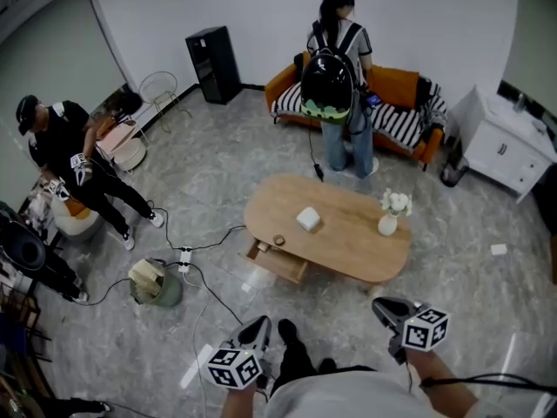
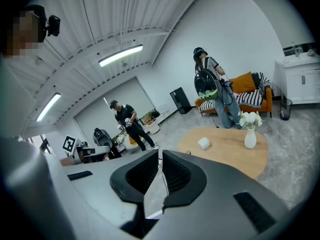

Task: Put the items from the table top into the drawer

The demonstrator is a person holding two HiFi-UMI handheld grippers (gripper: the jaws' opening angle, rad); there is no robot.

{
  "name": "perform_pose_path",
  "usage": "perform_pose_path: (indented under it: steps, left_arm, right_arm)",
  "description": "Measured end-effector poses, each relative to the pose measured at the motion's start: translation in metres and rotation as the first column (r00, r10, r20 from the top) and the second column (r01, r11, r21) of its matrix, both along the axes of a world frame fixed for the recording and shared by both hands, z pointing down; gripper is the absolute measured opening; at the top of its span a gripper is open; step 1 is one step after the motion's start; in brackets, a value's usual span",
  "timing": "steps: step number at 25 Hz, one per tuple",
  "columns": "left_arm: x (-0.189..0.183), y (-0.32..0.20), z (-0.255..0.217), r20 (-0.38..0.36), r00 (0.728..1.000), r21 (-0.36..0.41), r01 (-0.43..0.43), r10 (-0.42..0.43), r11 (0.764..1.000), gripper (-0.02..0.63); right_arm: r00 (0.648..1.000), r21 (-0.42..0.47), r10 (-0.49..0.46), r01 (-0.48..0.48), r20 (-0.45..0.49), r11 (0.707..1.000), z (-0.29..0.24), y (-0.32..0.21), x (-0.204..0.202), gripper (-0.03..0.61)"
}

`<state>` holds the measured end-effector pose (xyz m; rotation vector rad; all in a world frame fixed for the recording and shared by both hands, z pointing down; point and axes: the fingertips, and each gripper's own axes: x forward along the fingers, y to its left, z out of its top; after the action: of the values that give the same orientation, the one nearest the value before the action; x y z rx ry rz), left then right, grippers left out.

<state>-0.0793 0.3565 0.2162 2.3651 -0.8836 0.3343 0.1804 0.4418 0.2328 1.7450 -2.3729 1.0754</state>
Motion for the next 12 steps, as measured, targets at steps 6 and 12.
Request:
perform_pose_path:
  steps: [6, 12]
  left_arm:
    - [-0.002, -0.034, 0.003, -0.011, 1.000, -0.010, -0.011, 0.011, 1.000, 0.000]
    - [0.001, -0.076, 0.009, -0.009, 0.999, -0.026, -0.033, 0.033, 0.999, 0.000]
  right_arm:
    - [1.000, -0.009, 0.016, -0.016, -0.003, 1.000, 0.001, -0.031, -0.004, 0.049]
    - [0.999, -0.028, 0.033, -0.033, -0.009, 0.999, 0.010, -0.068, -0.003, 0.049]
